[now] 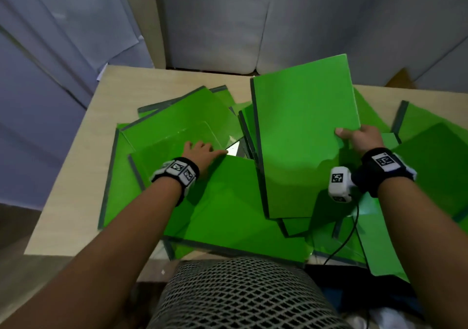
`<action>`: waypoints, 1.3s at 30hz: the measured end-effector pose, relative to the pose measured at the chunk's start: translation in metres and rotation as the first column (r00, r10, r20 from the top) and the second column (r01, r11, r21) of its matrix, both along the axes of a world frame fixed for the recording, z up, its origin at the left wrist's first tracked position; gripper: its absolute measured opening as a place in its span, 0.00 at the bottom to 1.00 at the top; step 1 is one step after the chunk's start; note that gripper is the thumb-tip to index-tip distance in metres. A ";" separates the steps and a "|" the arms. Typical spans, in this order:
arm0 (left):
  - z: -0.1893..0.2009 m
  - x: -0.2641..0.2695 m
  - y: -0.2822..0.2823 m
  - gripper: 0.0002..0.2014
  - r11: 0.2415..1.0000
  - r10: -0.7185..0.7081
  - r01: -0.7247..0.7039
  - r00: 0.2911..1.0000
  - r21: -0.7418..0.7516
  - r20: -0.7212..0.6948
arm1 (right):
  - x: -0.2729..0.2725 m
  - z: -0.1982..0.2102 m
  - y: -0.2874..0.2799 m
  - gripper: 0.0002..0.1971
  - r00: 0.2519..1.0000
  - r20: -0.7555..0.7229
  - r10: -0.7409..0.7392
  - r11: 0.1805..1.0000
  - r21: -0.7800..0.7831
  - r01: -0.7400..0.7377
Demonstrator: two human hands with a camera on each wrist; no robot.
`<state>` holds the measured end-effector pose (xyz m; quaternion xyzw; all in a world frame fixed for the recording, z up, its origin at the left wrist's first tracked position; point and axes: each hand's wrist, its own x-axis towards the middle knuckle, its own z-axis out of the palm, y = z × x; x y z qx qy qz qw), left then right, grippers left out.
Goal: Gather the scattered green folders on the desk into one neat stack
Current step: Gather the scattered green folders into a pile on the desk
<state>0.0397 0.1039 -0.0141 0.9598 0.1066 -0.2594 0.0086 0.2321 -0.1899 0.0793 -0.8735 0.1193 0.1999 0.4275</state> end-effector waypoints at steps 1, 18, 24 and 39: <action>-0.002 -0.001 -0.004 0.40 1.000 0.005 -0.006 0.997 0.016 0.079 | -0.002 -0.001 0.002 0.41 1.000 0.001 0.014 1.000 -0.017 -0.014; -0.001 -0.043 0.030 0.42 0.331 0.871 -0.853 0.440 -0.403 -0.216 | -0.018 -0.030 0.015 0.41 0.995 -0.074 0.071 0.996 0.060 -0.067; 0.022 0.007 0.038 0.31 0.538 0.804 -0.690 0.593 -0.484 0.047 | -0.022 -0.033 0.006 0.40 0.998 -0.046 0.044 0.999 0.018 -0.043; -0.011 -0.029 0.007 0.11 -0.159 0.938 -0.755 0.086 -0.637 -0.336 | -0.025 -0.068 0.008 0.37 0.967 -0.086 0.240 0.946 -0.204 -0.253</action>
